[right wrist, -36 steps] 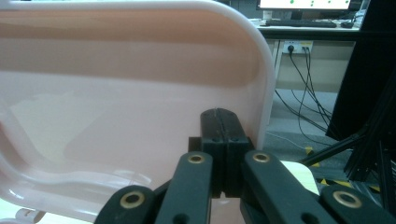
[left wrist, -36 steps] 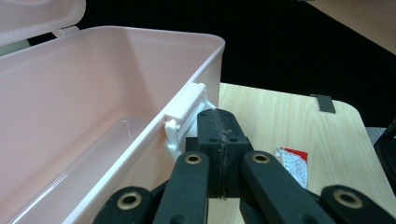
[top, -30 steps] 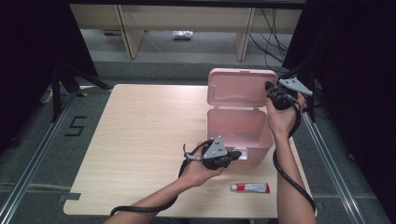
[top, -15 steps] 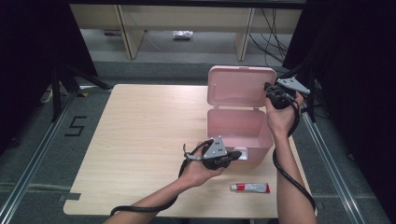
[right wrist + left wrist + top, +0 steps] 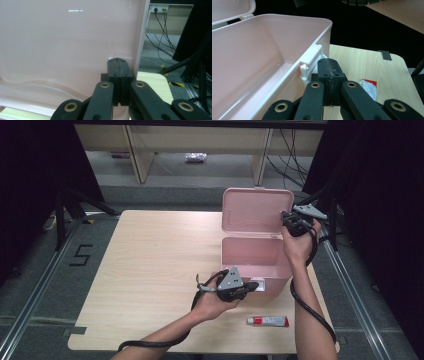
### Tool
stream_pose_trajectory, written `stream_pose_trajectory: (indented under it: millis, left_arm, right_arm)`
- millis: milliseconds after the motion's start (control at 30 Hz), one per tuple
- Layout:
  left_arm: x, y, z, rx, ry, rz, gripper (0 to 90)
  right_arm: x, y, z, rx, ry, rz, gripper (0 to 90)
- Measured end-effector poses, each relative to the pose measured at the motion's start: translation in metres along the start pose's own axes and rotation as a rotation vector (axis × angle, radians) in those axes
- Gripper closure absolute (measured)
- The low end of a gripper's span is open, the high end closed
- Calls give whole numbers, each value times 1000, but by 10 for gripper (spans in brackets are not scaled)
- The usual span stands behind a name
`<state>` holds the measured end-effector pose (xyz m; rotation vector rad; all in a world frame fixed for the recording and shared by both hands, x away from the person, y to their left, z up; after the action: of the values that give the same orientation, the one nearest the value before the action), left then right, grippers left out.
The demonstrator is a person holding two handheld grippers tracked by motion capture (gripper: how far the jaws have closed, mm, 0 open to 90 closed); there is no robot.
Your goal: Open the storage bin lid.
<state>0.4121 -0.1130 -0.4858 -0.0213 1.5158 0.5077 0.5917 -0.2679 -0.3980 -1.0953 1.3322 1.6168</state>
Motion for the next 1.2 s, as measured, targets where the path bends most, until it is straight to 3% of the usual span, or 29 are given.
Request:
stream_pose_trajectory:
  millis: [200,233,367,500,600,700,867,900,933,1000,1033,1067,1100,1200]
  left_arm:
    - [0,0,0,1,6,-3,894]
    - [0,0,0,1,7,-4,894]
    - [0,0,0,2,6,-2,894]
    - [0,0,0,2,7,-2,894]
    - [0,0,0,1,5,-2,894]
    - [0,0,0,1,7,-5,894]
    - [0,0,0,1,8,-5,894]
    - [0,0,0,2,9,-6,894]
    - [0,0,0,2,7,-5,894]
    - [1,0,1,1,0,3,894]
    - [0,0,0,1,5,-2,894]
    - [0,0,0,1,6,-3,894]
    - [0,0,0,1,5,-2,894]
    - [0,0,0,2,7,-2,894]
  right_arm:
    - [5,-5,-6,5,10,35,900]
    - [7,-5,-4,8,-19,44,900]
    - [10,-10,-6,11,-1,64,900]
    - [13,-12,-5,17,-22,85,900]
    - [14,-16,-7,15,-5,97,900]
    - [17,-17,-6,24,-34,120,900]
    - [22,-20,-10,18,-13,165,900]
    - [23,-21,-9,21,-32,178,900]
    - [23,-22,-10,17,-13,186,900]
    - [25,-22,-9,20,-41,197,900]
    - [26,-23,-11,18,-16,208,900]
    - [27,-23,-9,19,-44,217,900]
    - [28,-24,-12,11,-14,218,900]
    - [30,-25,-12,16,-19,233,900]
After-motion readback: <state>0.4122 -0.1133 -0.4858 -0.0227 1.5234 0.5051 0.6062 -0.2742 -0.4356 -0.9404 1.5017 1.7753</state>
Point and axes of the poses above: each handheld gripper's, and its own axes: y roughly backward along the jaws, x roughly out of its underside, z roughly to its left, the point moved 8 cm from there along -y, roughly forward along the jaws, and after that the axes turned 4 degrees about -y, right-handed, at the moved point
